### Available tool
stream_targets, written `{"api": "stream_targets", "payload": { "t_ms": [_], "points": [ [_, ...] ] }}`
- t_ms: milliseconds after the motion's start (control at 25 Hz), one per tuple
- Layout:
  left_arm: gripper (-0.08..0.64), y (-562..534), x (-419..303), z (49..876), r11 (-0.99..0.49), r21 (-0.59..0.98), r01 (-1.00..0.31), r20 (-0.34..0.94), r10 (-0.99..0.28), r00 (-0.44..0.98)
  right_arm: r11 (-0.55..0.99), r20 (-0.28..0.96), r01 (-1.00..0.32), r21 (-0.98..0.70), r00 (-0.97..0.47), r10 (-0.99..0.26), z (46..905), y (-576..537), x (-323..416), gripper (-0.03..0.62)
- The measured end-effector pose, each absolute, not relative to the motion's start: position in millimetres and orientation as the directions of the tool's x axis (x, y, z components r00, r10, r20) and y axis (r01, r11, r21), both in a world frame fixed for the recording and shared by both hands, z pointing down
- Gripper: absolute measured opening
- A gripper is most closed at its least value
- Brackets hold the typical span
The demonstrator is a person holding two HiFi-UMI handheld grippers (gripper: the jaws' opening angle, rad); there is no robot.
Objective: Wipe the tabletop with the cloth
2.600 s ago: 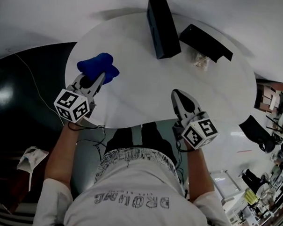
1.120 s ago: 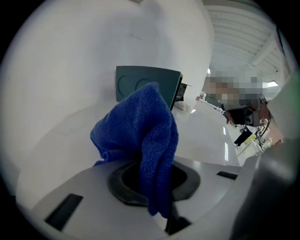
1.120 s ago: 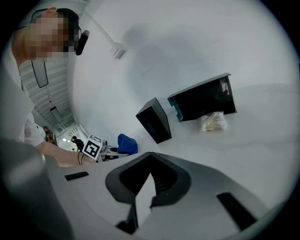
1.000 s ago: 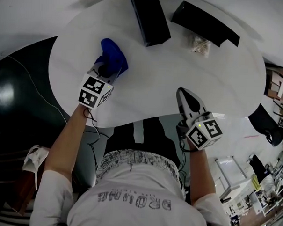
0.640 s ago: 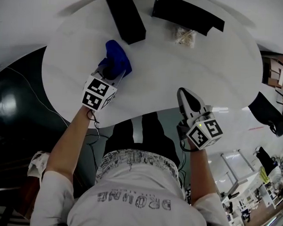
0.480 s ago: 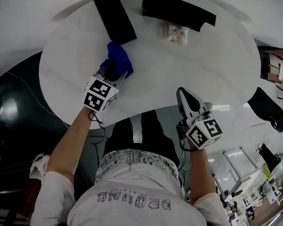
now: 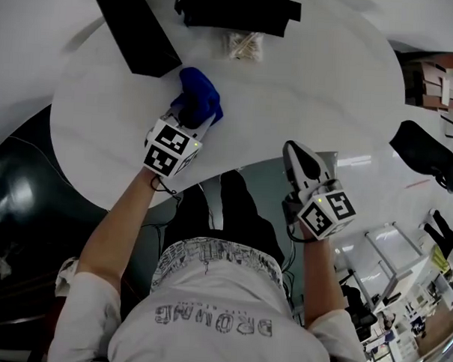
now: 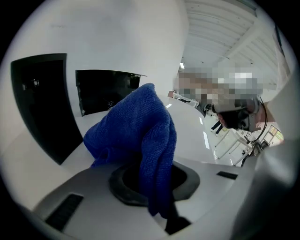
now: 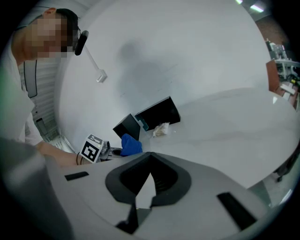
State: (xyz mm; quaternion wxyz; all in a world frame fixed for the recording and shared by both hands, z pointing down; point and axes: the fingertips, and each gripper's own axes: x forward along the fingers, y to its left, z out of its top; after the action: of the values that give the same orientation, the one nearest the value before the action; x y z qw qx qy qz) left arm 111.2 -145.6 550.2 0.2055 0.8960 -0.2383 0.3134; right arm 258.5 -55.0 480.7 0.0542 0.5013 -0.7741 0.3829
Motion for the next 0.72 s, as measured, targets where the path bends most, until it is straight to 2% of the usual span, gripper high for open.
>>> {"api": "stream_targets", "payload": {
  "t_ms": [360, 720],
  "points": [
    [0.066, -146.3, 169.7, 546.6, -0.850, 0.227, -0.475, 0.649, -0.231, 0.725, 0.144, 0.465, -0.826, -0.545, -0.441, -0.767, 480.3, -45.0, 287.3, 0.008],
    [0.066, -141.1, 183.3, 544.7, -0.853, 0.247, -0.461, 0.639, -0.215, 0.739, 0.147, 0.465, -0.824, -0.548, -0.446, -0.765, 479.7, -42.4, 294.6, 0.008]
  ]
}}
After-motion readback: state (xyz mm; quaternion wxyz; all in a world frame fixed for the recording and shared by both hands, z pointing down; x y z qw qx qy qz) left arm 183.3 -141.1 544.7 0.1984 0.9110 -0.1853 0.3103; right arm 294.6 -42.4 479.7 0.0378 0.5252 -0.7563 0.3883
